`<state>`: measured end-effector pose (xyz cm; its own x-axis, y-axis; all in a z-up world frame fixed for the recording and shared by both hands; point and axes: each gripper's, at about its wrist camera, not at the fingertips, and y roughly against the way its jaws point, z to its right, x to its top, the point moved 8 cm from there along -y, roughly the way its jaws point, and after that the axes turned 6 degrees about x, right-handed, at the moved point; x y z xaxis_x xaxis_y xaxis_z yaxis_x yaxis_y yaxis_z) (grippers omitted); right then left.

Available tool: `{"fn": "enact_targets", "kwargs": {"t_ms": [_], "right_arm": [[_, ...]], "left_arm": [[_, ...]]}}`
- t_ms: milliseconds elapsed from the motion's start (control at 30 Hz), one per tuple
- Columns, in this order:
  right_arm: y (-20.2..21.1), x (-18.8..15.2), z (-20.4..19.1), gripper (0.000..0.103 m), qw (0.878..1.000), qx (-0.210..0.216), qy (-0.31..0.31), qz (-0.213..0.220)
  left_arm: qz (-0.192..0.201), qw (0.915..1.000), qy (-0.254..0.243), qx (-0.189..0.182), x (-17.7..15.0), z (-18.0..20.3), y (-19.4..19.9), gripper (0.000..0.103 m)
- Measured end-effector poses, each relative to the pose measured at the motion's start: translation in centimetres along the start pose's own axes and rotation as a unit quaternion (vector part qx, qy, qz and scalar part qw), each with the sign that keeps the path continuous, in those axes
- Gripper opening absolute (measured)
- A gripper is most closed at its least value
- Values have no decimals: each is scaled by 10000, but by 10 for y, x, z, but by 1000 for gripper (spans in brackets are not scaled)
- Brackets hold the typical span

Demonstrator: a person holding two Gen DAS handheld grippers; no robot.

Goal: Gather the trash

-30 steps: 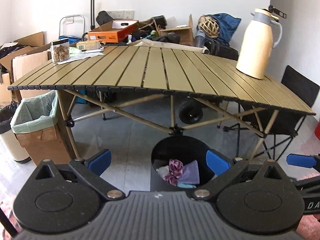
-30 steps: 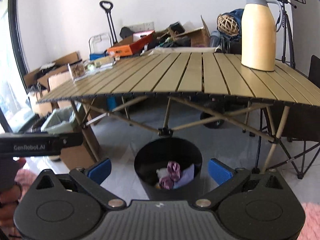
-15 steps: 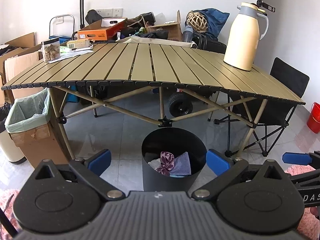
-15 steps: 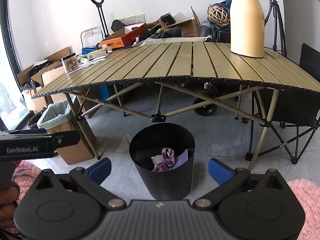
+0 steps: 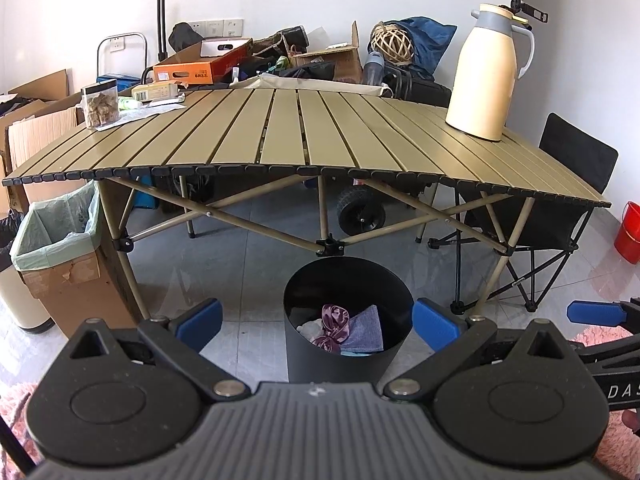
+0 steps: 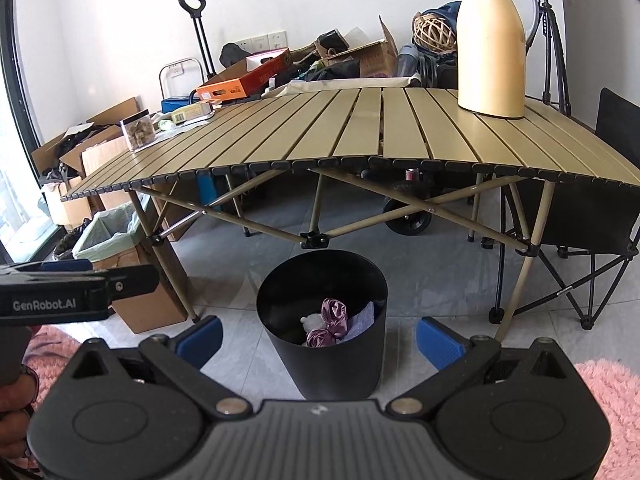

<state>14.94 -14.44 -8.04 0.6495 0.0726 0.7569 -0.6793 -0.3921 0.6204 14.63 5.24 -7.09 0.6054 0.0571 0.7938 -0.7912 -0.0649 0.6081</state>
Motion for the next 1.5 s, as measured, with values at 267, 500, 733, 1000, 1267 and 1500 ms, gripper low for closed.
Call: {"fn": "enact_targets", "kwargs": {"t_ms": [267, 500, 733, 1000, 1267, 1500], "right_arm": [[1, 1, 1, 103, 10000, -12, 4, 19], [1, 1, 2, 103, 10000, -19, 2, 28], [2, 2, 3, 103, 10000, -22, -1, 35], [3, 2, 2, 103, 10000, -29, 21, 60], [5, 3, 0, 103, 9999, -34, 42, 100], [9, 6, -3, 103, 9997, -32, 80, 215]], "left_arm": [[19, 10000, -13, -9, 3, 1, 1, 103], [41, 10000, -22, -4, 5, 0, 3, 103], [50, 10000, -16, 4, 5, 1, 4, 103], [87, 10000, -11, -5, 7, 1, 5, 103], [142, 9999, -26, -12, 7, 1, 8, 103], [195, 9998, -51, 22, 8, 0, 9, 103]]}}
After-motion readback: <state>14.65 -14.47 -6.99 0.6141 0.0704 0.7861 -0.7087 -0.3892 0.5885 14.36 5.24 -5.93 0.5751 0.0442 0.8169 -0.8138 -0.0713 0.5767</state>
